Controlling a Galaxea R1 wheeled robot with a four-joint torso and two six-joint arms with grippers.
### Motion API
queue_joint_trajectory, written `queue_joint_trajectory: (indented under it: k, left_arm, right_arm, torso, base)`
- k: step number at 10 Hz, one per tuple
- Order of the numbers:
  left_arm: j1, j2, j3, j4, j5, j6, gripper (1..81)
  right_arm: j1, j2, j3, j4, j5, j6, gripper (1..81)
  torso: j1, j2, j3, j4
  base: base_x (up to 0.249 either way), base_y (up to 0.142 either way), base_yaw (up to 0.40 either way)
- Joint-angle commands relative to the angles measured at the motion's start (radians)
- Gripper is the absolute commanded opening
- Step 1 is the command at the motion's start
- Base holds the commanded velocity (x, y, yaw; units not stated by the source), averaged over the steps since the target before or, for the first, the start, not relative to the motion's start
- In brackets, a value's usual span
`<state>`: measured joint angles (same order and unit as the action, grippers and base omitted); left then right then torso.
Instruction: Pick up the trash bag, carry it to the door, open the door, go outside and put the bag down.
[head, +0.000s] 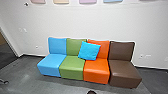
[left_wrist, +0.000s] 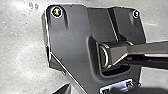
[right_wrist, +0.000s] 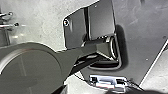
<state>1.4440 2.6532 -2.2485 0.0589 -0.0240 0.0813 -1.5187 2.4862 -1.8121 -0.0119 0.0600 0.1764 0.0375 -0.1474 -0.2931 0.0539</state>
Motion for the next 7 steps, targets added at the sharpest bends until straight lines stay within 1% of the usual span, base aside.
queue_joint_trajectory:
  k: [1,2,4,5,6,7]
  left_arm:
    - [-0.067,-0.145,0.153,-0.045,0.059,0.002,81.1]
    - [-0.081,-0.184,0.203,-0.047,0.058,0.002,81.1]
    - [-0.119,-0.243,0.263,-0.076,0.069,0.000,81.1]
    - [-0.145,-0.275,0.300,-0.088,0.093,0.000,81.1]
    - [-0.173,-0.293,0.318,-0.094,0.120,0.000,81.1]
    - [-0.204,-0.309,0.328,-0.110,0.142,0.000,81.1]
  right_arm:
    - [0.070,-0.173,0.157,0.018,-0.031,0.032,81.1]
    - [0.097,-0.236,0.195,0.023,-0.020,0.060,81.1]
    - [0.166,-0.341,0.252,0.024,-0.005,0.117,81.1]
    - [0.214,-0.390,0.289,0.026,-0.006,0.141,81.1]
    - [0.258,-0.419,0.321,0.026,-0.011,0.152,81.1]
    - [0.306,-0.448,0.364,0.026,-0.020,0.156,81.1]
  torso:
    - [0.062,-0.097,-0.085,0.000]
    - [0.081,-0.127,-0.115,0.000]
    - [0.124,-0.193,-0.178,0.000]
    - [0.207,-0.323,-0.193,0.000]
    - [0.166,-0.259,-0.140,0.000]
    - [0.183,-0.284,-0.148,0.000]
  base:
    - [0.000,0.000,0.000]
    - [0.000,0.000,0.000]
    - [0.000,0.000,0.000]
    - [0.000,0.000,0.000]
    - [0.000,0.000,0.000]
    - [0.000,0.000,0.000]
